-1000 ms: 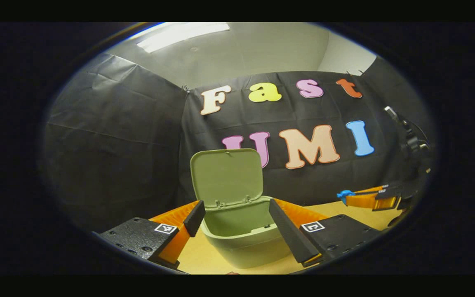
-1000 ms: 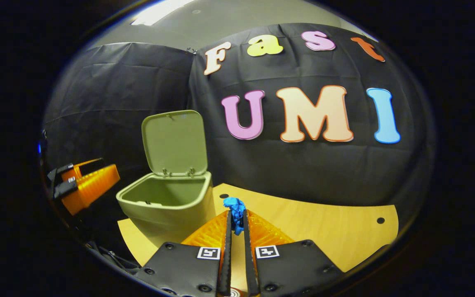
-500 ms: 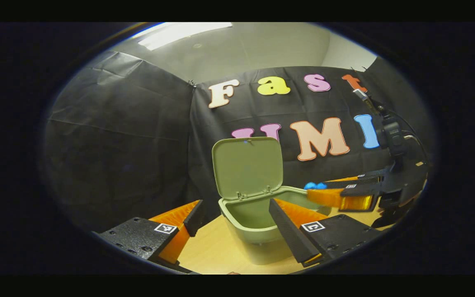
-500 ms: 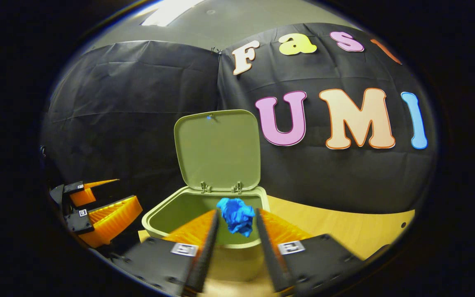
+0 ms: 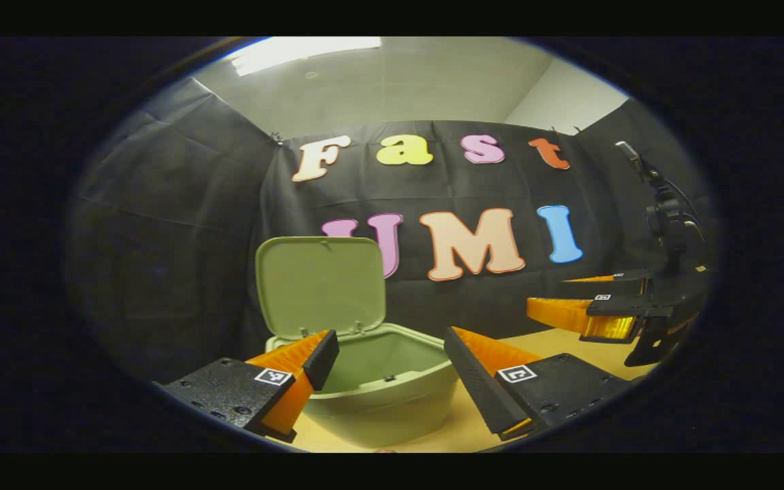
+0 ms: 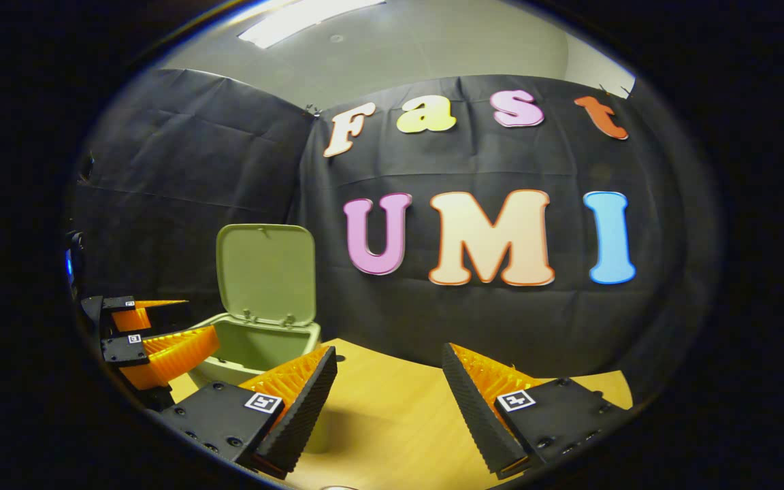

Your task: Press the lid of the desktop garbage bin to open it, pick up the crumpled paper on the desktop and throw it into the bin, then pick up the pop can on the desktop and drop it into the bin, and finally close the garbage bin lid.

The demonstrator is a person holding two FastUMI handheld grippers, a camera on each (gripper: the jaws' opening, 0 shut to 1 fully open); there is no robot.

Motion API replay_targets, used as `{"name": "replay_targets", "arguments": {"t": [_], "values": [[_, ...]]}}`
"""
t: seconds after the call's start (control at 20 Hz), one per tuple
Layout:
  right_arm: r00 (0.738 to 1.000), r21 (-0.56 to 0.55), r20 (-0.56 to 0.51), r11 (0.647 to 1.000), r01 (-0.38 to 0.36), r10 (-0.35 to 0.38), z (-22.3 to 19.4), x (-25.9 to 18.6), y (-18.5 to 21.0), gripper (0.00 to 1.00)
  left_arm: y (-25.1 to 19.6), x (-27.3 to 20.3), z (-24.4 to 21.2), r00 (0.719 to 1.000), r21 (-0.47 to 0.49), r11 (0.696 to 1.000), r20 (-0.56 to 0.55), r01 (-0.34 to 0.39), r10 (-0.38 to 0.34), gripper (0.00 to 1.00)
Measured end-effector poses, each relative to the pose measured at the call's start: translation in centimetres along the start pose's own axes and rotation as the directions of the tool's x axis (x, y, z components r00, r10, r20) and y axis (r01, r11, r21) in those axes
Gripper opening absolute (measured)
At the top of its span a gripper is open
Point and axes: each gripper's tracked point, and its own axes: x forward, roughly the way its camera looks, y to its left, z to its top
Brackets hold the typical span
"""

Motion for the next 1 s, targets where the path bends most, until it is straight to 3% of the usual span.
{"name": "replay_targets", "arguments": {"t": [0.25,0.3,0.45,0.5,0.55,0.8,1.0], "values": [[0.988,0.035,-0.044,0.988,0.151,-0.149,-2.3,-4.5,-8.6,0.98,-7.1,0.8,-3.2,0.993,-0.006,0.994,-0.046,0.105,-0.105,0.97],[0.983,0.039,-0.056,0.983,0.177,-0.175,-2.9,-5.4,-10.2,0.98,-8.7,0.8,-4.1,0.989,-0.011,0.991,-0.063,0.13,-0.131,0.94],[0.968,0.051,-0.089,0.97,0.24,-0.235,-4.3,-7.7,-14.0,0.98,-13.0,0.0,-7.8,0.972,-0.034,0.98,-0.125,0.194,-0.197,0.97],[0.963,0.05,-0.1,0.965,0.256,-0.25,-4.8,-8.6,-15.1,0.98,-14.0,-0.3,-8.9,0.966,-0.039,0.977,-0.146,0.209,-0.212,0.91],[0.959,0.046,-0.111,0.962,0.267,-0.261,-5.3,-9.4,-15.8,0.98,-15.1,-0.6,-10.4,0.959,-0.042,0.974,-0.174,0.22,-0.224,0.94],[0.941,0.024,-0.16,0.951,0.307,-0.3,-7.6,-12.4,-18.8,0.98,-18.6,-3.0,-17.5,0.919,-0.036,0.97,-0.313,0.24,-0.239,0.96],[0.933,0.021,-0.175,0.946,0.322,-0.314,-8.1,-13.9,-20.1,0.98,-19.3,-4.7,-21.7,0.891,-0.027,0.975,-0.401,0.219,-0.211,0.94]]}}
